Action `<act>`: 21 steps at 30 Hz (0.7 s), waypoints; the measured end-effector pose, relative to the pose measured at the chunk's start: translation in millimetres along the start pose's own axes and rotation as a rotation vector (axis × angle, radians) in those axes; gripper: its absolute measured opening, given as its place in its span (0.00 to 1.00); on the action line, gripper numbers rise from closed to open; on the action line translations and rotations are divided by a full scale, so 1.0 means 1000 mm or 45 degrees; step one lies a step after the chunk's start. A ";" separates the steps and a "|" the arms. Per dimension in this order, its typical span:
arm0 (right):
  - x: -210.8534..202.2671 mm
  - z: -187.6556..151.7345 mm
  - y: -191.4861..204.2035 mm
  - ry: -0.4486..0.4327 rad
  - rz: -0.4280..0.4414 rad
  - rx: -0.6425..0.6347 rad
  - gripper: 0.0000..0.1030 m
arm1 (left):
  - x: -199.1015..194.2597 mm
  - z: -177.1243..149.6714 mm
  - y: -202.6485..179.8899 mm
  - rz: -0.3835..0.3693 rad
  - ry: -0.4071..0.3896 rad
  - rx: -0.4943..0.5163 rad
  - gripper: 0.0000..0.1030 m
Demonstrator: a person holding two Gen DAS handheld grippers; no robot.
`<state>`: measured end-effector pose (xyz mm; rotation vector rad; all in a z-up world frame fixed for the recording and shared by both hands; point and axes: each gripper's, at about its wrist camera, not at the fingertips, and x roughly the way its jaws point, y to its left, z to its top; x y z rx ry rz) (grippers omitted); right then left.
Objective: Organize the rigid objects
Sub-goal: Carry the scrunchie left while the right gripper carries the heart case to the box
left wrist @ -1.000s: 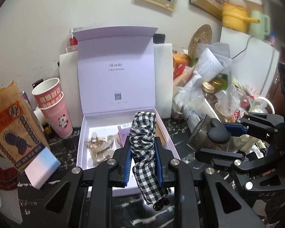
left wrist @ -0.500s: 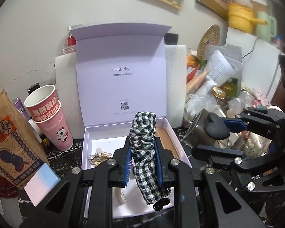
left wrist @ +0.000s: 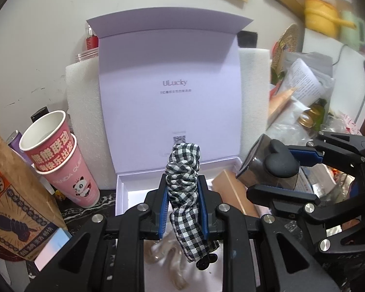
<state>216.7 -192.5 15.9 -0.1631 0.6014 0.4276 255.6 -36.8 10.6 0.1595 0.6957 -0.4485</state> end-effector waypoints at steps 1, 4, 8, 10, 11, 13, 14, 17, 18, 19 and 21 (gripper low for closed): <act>0.004 0.001 -0.001 0.004 0.005 0.004 0.44 | 0.002 0.001 0.001 0.004 0.005 0.001 0.21; 0.012 0.003 -0.006 0.015 0.010 0.006 0.44 | 0.011 0.003 0.006 0.021 0.019 0.008 0.21; 0.027 0.003 -0.007 0.024 -0.031 -0.017 0.44 | 0.025 0.004 0.012 0.027 0.042 0.002 0.21; 0.033 0.002 -0.007 0.034 -0.050 -0.028 0.44 | 0.034 0.003 0.014 0.032 0.059 0.009 0.21; 0.038 0.002 -0.008 0.042 -0.039 -0.022 0.44 | 0.037 0.002 0.014 0.027 0.068 0.010 0.21; 0.044 0.001 -0.010 0.056 -0.039 -0.019 0.44 | 0.047 0.001 0.016 0.002 0.099 0.000 0.21; 0.046 0.000 -0.009 0.061 -0.050 -0.025 0.44 | 0.052 0.001 0.017 0.004 0.110 -0.002 0.21; 0.056 -0.001 -0.013 0.086 -0.067 -0.026 0.44 | 0.061 0.000 0.017 0.026 0.125 0.008 0.21; 0.058 -0.002 -0.014 0.092 -0.069 -0.023 0.44 | 0.064 0.000 0.017 0.032 0.133 0.011 0.21; 0.060 -0.003 -0.015 0.100 -0.082 -0.023 0.44 | 0.067 0.000 0.017 0.040 0.139 0.016 0.21; 0.066 -0.005 -0.016 0.114 -0.101 -0.031 0.44 | 0.073 -0.002 0.017 0.039 0.158 0.019 0.21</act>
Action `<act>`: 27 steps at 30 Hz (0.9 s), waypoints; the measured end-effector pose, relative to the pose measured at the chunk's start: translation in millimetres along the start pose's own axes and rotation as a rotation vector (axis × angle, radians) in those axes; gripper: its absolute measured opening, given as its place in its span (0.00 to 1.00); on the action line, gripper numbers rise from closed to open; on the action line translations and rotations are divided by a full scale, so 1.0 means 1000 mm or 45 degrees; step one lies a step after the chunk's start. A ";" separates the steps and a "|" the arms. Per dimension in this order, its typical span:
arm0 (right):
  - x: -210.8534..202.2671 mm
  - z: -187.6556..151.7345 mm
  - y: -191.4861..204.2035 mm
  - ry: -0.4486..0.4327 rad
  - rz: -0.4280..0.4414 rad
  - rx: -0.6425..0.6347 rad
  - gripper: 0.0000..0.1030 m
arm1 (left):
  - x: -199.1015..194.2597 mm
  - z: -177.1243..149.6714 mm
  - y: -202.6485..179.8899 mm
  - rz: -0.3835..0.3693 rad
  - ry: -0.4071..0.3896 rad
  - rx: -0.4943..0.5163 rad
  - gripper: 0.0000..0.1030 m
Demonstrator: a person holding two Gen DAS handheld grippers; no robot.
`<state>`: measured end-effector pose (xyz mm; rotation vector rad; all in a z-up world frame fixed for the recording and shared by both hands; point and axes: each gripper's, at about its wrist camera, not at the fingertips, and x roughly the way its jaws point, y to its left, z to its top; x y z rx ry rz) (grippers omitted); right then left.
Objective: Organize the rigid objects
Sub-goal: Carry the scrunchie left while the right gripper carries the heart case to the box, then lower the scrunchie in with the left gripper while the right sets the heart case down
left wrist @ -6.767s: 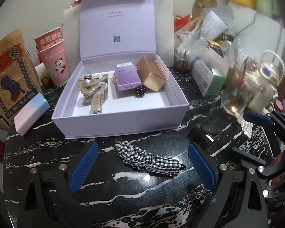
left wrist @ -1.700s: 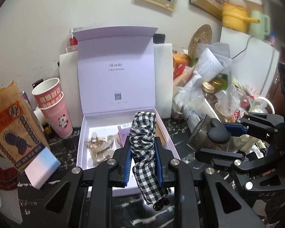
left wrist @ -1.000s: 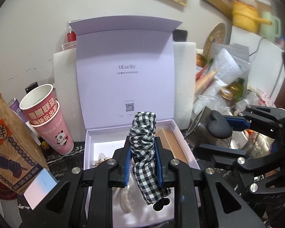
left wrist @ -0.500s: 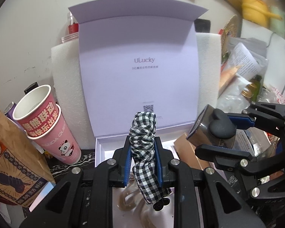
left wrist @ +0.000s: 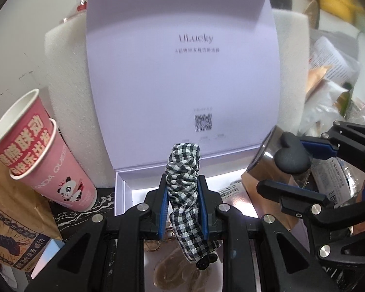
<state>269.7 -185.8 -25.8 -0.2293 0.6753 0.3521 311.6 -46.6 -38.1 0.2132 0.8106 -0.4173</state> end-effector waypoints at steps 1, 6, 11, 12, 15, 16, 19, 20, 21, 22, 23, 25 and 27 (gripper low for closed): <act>0.003 -0.001 -0.001 0.011 0.005 0.007 0.44 | 0.002 0.001 -0.002 -0.003 0.007 -0.003 0.21; 0.015 0.000 -0.004 0.047 0.014 0.027 0.44 | 0.014 0.001 -0.001 0.006 0.045 -0.016 0.21; 0.024 -0.003 -0.005 0.082 0.008 0.038 0.44 | 0.029 0.009 -0.014 0.030 0.083 0.000 0.21; 0.027 -0.004 -0.004 0.094 -0.003 0.039 0.44 | 0.033 0.008 -0.016 0.048 0.102 0.009 0.21; 0.031 -0.007 -0.004 0.117 -0.027 0.034 0.44 | 0.042 0.010 -0.027 0.047 0.131 0.016 0.21; 0.032 -0.008 -0.004 0.125 -0.022 0.040 0.44 | 0.046 0.011 -0.031 0.046 0.142 0.015 0.21; 0.036 -0.011 -0.006 0.142 -0.020 0.048 0.44 | 0.056 0.012 -0.032 0.057 0.169 0.012 0.21; 0.038 -0.011 -0.006 0.149 -0.024 0.051 0.44 | 0.060 0.012 -0.034 0.057 0.177 0.010 0.21; 0.039 -0.012 -0.007 0.152 -0.024 0.053 0.44 | 0.063 0.013 -0.036 0.061 0.185 0.009 0.21; 0.040 -0.012 -0.006 0.155 -0.021 0.055 0.44 | 0.064 0.012 -0.034 0.061 0.192 0.006 0.21; 0.044 -0.010 -0.005 0.161 -0.020 0.055 0.44 | 0.066 0.013 -0.035 0.060 0.196 0.003 0.21; 0.046 -0.010 -0.003 0.165 -0.021 0.051 0.44 | 0.070 0.018 -0.035 0.065 0.202 0.004 0.21; 0.047 -0.011 0.000 0.166 -0.019 0.041 0.44 | 0.074 0.017 -0.035 0.072 0.209 0.005 0.21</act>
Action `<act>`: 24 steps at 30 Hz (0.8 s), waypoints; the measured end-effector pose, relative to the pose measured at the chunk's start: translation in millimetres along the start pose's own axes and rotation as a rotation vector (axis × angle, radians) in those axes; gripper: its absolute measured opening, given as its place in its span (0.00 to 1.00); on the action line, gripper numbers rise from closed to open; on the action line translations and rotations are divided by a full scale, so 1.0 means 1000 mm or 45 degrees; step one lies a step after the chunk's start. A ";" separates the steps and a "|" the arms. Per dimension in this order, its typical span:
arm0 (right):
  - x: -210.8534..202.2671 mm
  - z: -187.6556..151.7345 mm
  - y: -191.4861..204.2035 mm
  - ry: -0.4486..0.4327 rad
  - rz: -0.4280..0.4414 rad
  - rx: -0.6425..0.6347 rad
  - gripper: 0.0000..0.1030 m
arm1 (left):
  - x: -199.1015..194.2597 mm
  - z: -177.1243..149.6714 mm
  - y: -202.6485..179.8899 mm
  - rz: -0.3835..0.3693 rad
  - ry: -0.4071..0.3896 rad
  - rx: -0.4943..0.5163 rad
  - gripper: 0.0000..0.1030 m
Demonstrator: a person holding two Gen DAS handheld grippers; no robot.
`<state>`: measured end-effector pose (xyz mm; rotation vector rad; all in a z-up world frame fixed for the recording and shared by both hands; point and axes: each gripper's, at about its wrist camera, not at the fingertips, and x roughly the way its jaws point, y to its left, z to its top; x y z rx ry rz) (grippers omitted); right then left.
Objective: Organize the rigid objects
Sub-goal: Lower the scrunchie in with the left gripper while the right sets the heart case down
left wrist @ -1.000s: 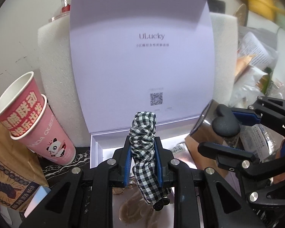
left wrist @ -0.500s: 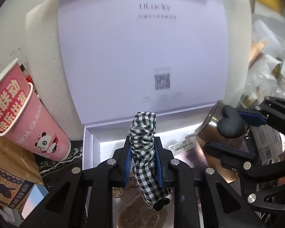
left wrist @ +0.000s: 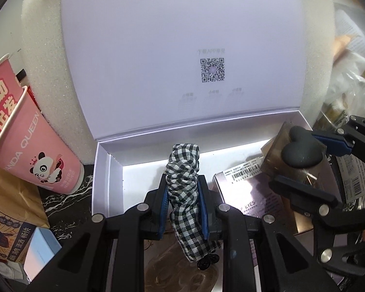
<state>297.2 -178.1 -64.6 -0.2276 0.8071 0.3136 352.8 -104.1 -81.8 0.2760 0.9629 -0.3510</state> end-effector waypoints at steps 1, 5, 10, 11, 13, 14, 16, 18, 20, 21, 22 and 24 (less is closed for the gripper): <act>0.001 0.000 0.001 0.000 0.000 -0.001 0.44 | 0.003 -0.004 0.001 0.002 0.002 0.000 0.21; 0.003 -0.002 0.007 -0.003 -0.031 -0.031 0.44 | 0.009 -0.003 -0.007 0.045 0.007 0.029 0.21; 0.003 -0.003 0.009 0.001 -0.031 -0.022 0.44 | 0.009 -0.003 -0.014 0.063 0.000 0.033 0.21; 0.003 -0.004 0.009 0.003 -0.028 -0.016 0.44 | 0.009 -0.004 -0.014 0.060 0.000 0.027 0.21; 0.001 -0.005 0.008 0.007 -0.026 -0.014 0.45 | 0.010 -0.004 -0.014 0.055 0.000 0.025 0.21; 0.000 -0.006 0.007 0.007 -0.027 -0.015 0.45 | 0.011 -0.004 -0.015 0.058 0.000 0.028 0.21; -0.002 -0.006 0.006 0.009 -0.022 -0.009 0.45 | 0.011 -0.004 -0.017 0.069 0.001 0.034 0.21; -0.004 -0.006 0.004 0.011 -0.017 0.003 0.46 | 0.008 -0.006 -0.017 0.078 0.000 0.033 0.21; -0.007 -0.006 0.000 0.010 -0.020 0.016 0.54 | 0.007 -0.011 -0.015 0.075 -0.002 0.035 0.21; -0.006 -0.005 -0.001 0.014 -0.021 0.018 0.54 | 0.005 -0.011 -0.016 0.069 -0.010 0.038 0.21; -0.008 -0.006 -0.001 0.015 -0.025 0.020 0.54 | 0.003 -0.012 -0.016 0.067 -0.016 0.039 0.21; -0.012 -0.007 -0.002 0.010 -0.035 0.025 0.54 | -0.004 -0.014 -0.013 0.064 -0.025 0.038 0.21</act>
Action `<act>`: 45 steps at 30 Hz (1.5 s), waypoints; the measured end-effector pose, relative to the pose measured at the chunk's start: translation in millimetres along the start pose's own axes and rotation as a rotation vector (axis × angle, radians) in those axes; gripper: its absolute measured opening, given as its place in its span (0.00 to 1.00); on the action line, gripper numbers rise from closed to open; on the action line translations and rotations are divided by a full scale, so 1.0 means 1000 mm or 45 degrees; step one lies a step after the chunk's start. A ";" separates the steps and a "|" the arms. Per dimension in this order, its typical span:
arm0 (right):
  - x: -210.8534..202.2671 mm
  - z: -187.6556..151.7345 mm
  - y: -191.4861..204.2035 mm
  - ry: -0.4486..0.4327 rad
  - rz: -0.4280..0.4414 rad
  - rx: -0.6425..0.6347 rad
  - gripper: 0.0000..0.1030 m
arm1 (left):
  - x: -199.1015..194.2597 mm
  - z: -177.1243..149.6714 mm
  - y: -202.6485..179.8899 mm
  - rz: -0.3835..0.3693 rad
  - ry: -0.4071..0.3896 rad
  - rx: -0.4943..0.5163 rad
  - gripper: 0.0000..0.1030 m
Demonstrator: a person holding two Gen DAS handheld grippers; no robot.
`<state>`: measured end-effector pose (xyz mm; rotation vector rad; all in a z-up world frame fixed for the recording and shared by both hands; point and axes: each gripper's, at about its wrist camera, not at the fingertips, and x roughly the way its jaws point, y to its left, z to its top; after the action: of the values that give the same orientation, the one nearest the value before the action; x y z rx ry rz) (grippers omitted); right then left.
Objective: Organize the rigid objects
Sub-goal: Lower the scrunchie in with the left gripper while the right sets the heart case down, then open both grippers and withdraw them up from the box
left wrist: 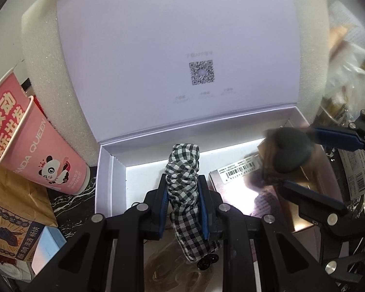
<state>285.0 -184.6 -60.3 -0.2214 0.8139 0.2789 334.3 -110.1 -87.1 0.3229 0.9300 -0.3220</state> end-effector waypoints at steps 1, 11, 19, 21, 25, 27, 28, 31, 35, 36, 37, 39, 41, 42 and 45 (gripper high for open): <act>-0.003 -0.001 -0.001 -0.002 -0.003 0.001 0.54 | -0.002 0.000 0.003 0.000 -0.001 -0.004 0.21; -0.022 -0.003 -0.004 -0.020 -0.045 0.025 0.59 | -0.013 -0.002 0.014 0.001 0.017 -0.065 0.22; -0.034 -0.008 -0.007 -0.032 -0.073 0.033 0.59 | -0.026 -0.008 0.010 0.047 0.028 -0.042 0.25; -0.042 -0.010 -0.007 -0.039 -0.081 0.032 0.59 | -0.032 -0.011 0.010 0.049 0.018 -0.044 0.37; -0.055 -0.013 -0.008 -0.051 -0.093 0.033 0.59 | -0.049 -0.015 0.012 0.043 -0.033 -0.057 1.00; -0.053 -0.012 -0.005 -0.055 -0.100 0.035 0.59 | -0.057 -0.018 0.013 0.052 -0.045 -0.057 1.00; -0.055 -0.012 -0.006 -0.057 -0.103 0.037 0.59 | -0.060 -0.018 0.013 0.052 -0.046 -0.058 1.00; -0.067 -0.014 -0.008 -0.070 -0.112 0.048 0.60 | -0.072 -0.022 0.016 0.053 -0.067 -0.068 1.00; -0.082 -0.015 -0.009 -0.092 -0.123 0.052 0.60 | -0.081 -0.021 0.020 0.063 -0.094 -0.075 1.00; -0.085 -0.015 -0.009 -0.098 -0.125 0.053 0.60 | -0.087 -0.022 0.021 0.064 -0.102 -0.079 1.00; -0.088 -0.015 -0.009 -0.104 -0.126 0.054 0.60 | -0.096 -0.022 0.018 0.064 -0.109 -0.082 1.00; -0.095 -0.015 -0.007 -0.117 -0.127 0.051 0.60 | -0.105 -0.023 0.017 0.058 -0.125 -0.095 1.00; -0.103 -0.012 -0.005 -0.126 -0.124 0.053 0.63 | -0.111 -0.023 0.019 0.053 -0.140 -0.111 1.00; -0.106 -0.011 -0.004 -0.133 -0.124 0.054 0.64 | -0.118 -0.024 0.021 0.056 -0.151 -0.122 1.00; -0.120 -0.009 0.000 -0.164 -0.131 0.050 0.64 | -0.136 -0.023 0.029 0.071 -0.186 -0.142 1.00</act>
<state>200.9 -206.2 22.6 -0.2056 0.6778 0.1780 253.7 -56.7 15.1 0.2193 0.7908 -0.2379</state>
